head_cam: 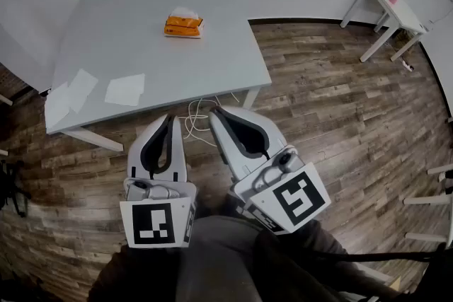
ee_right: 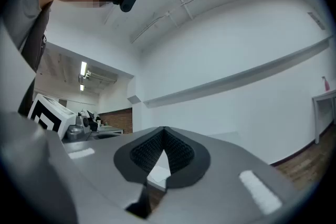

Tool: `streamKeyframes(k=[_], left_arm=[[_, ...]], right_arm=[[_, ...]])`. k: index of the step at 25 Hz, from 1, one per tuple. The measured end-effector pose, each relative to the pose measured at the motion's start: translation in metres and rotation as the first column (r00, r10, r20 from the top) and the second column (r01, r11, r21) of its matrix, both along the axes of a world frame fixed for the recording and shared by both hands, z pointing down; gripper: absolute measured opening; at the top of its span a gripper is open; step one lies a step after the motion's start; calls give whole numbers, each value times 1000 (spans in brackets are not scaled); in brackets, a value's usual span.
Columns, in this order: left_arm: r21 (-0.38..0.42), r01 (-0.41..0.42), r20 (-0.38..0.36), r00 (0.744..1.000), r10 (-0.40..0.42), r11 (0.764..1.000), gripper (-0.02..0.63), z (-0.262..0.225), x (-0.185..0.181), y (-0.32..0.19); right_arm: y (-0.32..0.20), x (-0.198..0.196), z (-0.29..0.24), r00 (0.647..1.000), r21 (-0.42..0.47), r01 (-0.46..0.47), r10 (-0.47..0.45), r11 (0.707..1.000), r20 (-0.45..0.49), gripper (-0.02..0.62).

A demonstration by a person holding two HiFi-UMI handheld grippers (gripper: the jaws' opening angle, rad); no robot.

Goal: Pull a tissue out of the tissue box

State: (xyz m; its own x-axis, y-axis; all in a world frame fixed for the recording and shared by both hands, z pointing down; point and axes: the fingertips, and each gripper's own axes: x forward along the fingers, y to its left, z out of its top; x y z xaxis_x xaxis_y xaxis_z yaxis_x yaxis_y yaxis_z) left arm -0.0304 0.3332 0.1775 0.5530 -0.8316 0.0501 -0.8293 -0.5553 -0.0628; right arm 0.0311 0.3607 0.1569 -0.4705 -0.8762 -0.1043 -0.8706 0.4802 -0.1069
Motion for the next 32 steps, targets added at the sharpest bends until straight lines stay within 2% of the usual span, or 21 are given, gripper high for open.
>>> streamKeyframes(k=[12, 19, 26, 32], left_arm=[[-14, 0, 21, 1000, 0, 1000, 0, 8, 38, -2], [-36, 10, 48, 999, -8, 999, 0, 19, 60, 0], [-69, 12, 74, 997, -7, 998, 0, 29, 65, -18], [-72, 15, 27, 1000, -13, 997, 0, 36, 62, -60]], right_arm=[[-2, 43, 9, 1000, -13, -14, 14, 1000, 23, 2], [-7, 80, 13, 994, -22, -31, 33, 999, 107, 3], [-37, 123, 10, 986, -14, -114, 115, 993, 123, 3], [-82, 129, 10, 986, -5, -143, 143, 990, 92, 3]])
